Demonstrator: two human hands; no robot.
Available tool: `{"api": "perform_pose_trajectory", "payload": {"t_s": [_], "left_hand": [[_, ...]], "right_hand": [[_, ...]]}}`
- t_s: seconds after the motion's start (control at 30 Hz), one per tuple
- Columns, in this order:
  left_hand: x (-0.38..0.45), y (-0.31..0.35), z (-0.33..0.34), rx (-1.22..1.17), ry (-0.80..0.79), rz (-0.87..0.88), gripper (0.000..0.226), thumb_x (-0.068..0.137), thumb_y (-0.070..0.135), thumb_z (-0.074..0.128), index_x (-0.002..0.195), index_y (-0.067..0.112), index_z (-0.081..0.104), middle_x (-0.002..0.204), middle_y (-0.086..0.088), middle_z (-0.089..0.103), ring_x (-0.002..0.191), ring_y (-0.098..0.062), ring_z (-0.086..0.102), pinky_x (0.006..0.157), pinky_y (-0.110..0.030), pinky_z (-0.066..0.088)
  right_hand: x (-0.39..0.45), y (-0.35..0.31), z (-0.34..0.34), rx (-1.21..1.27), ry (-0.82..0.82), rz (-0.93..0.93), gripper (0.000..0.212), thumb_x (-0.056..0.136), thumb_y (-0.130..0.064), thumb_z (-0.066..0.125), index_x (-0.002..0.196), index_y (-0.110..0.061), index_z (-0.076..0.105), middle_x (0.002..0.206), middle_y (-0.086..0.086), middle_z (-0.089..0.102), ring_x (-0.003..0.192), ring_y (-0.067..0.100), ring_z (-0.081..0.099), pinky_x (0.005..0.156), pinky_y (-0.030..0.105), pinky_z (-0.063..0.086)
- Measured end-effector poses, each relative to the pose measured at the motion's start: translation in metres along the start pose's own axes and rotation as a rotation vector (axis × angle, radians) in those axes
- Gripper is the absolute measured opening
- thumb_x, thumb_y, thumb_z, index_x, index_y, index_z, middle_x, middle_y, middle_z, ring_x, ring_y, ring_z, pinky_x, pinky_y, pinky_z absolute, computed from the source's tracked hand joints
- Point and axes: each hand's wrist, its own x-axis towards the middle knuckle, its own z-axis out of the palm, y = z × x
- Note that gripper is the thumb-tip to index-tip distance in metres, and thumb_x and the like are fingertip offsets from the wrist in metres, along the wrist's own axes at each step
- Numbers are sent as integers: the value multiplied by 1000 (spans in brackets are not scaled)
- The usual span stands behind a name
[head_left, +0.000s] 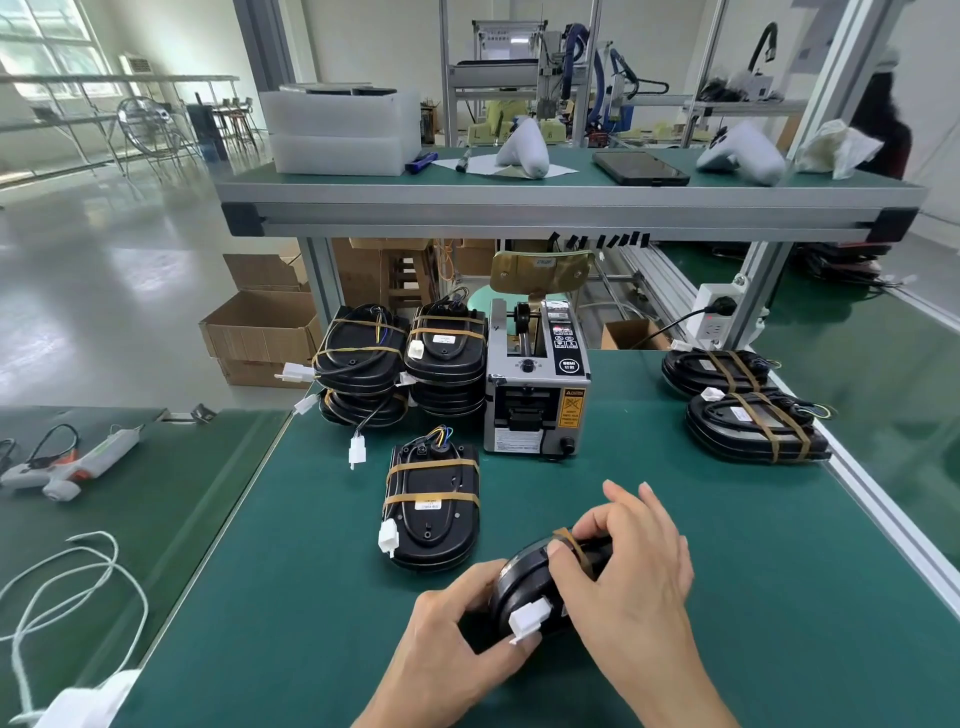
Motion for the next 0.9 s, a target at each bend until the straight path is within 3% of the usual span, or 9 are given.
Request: {"api": "perform_pose_trajectory", "payload": {"t_s": [0.27,0.4,0.53,0.63,0.73,0.83,0.9], "left_hand": [[0,-1,0,-10,3,-5,50,85,34,82,131,44,65,103,9,80,95,-16,77,85,-24,58],[0,2,1,-19,18,9,46,87,35,81,130,44,66,102,7,80,94,-17,77,86,-25,58],[0,2,1,-9,16,7,49,86,32,82,131,43,66,103,7,80,94,-15,77,86,-23,58],[1,3,0,24,26,19,49,85,32,83,130,42,66,100,11,80,90,-12,77,83,-15,54],[1,0,0,45,22,16,49,85,32,84,130,40,66,99,11,79,89,-14,76,81,-18,56],[0,-1,0,43,12,-1,50,84,33,84,130,40,66,98,8,79,87,-16,76,83,-29,60],[1,1,-1,48,14,-3,50,82,32,83,128,42,67,95,8,79,84,-15,75,82,-27,59]], "right_hand": [[-2,4,13,-5,47,-31,24,88,-47,62,105,-41,47,151,-17,41,154,1,1,126,47,-1],[-2,9,20,-9,108,-61,12,95,-36,58,103,-39,49,138,-22,48,155,6,11,125,51,1],[-1,15,22,-58,107,-51,18,95,-28,65,101,-40,52,132,-22,56,152,7,19,125,52,2],[0,17,20,-83,102,-56,17,94,-31,67,101,-40,54,128,-24,57,150,6,22,124,54,3],[-2,17,16,-105,82,-55,15,93,-36,66,101,-41,54,125,-28,54,149,4,22,124,54,1],[6,15,6,-216,-14,-32,12,92,-53,60,95,-42,56,110,-33,54,138,0,26,123,52,-4],[22,7,-4,-332,-116,-20,25,92,-62,52,83,-40,58,92,-32,56,117,0,38,121,51,-6]]}}
